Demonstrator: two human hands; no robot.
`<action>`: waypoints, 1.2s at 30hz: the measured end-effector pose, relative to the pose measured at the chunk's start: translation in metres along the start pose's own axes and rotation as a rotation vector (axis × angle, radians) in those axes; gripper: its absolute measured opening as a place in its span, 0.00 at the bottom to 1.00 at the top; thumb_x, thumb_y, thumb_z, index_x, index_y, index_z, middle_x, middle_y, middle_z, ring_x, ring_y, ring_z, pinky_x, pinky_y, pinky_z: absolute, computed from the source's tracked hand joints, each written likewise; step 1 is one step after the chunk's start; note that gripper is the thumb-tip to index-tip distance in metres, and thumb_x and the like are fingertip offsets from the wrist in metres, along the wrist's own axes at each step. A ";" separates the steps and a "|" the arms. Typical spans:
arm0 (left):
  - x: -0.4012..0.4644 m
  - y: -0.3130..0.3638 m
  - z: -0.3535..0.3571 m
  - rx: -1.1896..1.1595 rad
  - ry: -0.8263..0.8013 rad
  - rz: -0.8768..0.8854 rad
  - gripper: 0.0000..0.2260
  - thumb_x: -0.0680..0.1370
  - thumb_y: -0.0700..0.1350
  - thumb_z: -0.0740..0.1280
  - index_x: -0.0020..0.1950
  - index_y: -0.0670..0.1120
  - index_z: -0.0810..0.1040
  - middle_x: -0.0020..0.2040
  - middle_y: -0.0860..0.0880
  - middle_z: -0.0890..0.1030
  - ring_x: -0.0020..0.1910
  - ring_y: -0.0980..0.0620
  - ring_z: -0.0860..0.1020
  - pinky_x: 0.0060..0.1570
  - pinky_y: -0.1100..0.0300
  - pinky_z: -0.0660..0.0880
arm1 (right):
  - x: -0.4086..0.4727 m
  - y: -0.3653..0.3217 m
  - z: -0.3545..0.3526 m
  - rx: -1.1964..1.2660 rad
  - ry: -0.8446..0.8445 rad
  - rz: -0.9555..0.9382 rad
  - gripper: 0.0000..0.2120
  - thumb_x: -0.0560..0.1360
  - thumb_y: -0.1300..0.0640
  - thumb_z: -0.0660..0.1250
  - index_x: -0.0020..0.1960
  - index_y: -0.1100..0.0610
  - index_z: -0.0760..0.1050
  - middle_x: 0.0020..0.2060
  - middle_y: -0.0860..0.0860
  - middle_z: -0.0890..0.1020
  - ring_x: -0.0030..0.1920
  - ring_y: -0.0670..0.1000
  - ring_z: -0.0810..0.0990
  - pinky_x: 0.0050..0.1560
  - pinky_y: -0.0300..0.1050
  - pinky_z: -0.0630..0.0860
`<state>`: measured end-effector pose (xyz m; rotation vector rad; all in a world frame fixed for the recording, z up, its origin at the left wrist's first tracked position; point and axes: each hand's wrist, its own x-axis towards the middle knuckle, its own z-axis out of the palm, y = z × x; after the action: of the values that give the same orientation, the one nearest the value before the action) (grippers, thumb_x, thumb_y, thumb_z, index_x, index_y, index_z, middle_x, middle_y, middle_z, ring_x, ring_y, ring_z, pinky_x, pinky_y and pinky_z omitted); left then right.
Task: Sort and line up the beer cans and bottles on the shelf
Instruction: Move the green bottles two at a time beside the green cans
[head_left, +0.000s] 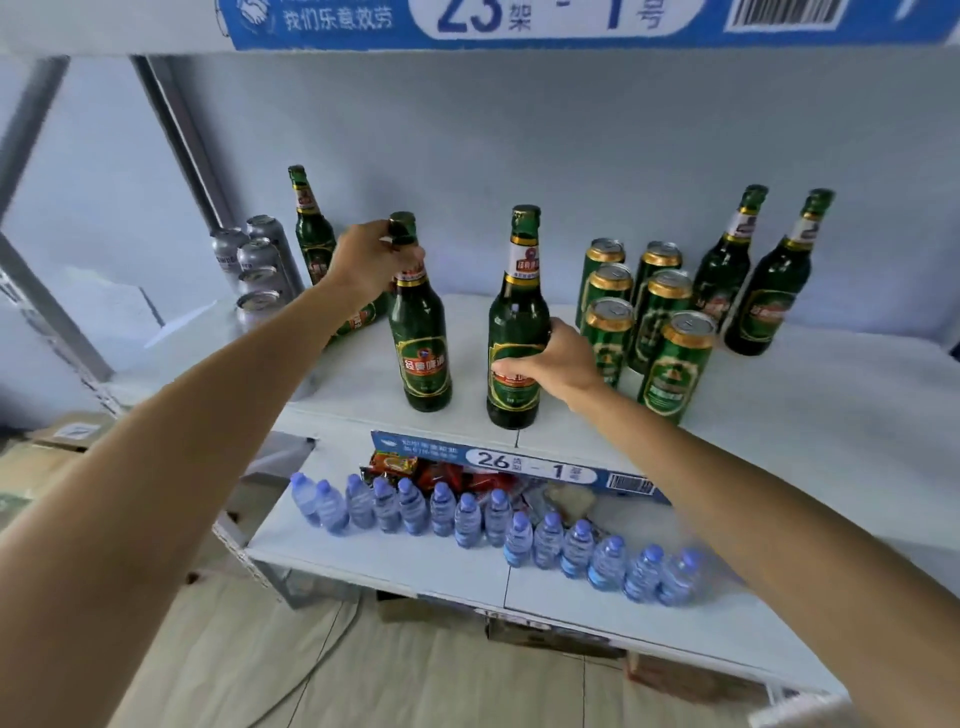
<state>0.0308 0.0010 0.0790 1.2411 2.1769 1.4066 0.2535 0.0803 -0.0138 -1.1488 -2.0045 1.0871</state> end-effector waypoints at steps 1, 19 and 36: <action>-0.011 0.004 0.001 -0.006 -0.006 0.000 0.16 0.73 0.44 0.72 0.59 0.42 0.79 0.52 0.44 0.82 0.52 0.42 0.81 0.57 0.44 0.78 | -0.011 0.000 -0.008 0.010 -0.001 -0.006 0.31 0.56 0.50 0.81 0.57 0.54 0.77 0.52 0.49 0.83 0.52 0.50 0.82 0.55 0.46 0.78; -0.150 0.103 0.108 -0.096 -0.405 0.105 0.17 0.75 0.41 0.70 0.63 0.40 0.75 0.56 0.42 0.80 0.56 0.42 0.80 0.52 0.49 0.79 | -0.178 0.076 -0.167 0.003 0.193 0.209 0.30 0.58 0.53 0.81 0.58 0.54 0.78 0.49 0.49 0.82 0.50 0.50 0.80 0.49 0.41 0.74; -0.117 0.201 0.283 -0.116 -0.425 0.159 0.15 0.75 0.43 0.70 0.61 0.41 0.76 0.55 0.41 0.82 0.52 0.42 0.82 0.54 0.45 0.80 | -0.094 0.170 -0.317 -0.049 0.216 0.201 0.32 0.57 0.52 0.81 0.59 0.55 0.76 0.55 0.53 0.83 0.56 0.53 0.81 0.58 0.50 0.78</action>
<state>0.3785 0.1172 0.0834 1.5325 1.7221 1.1704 0.6165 0.1624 -0.0094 -1.4534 -1.7874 0.9668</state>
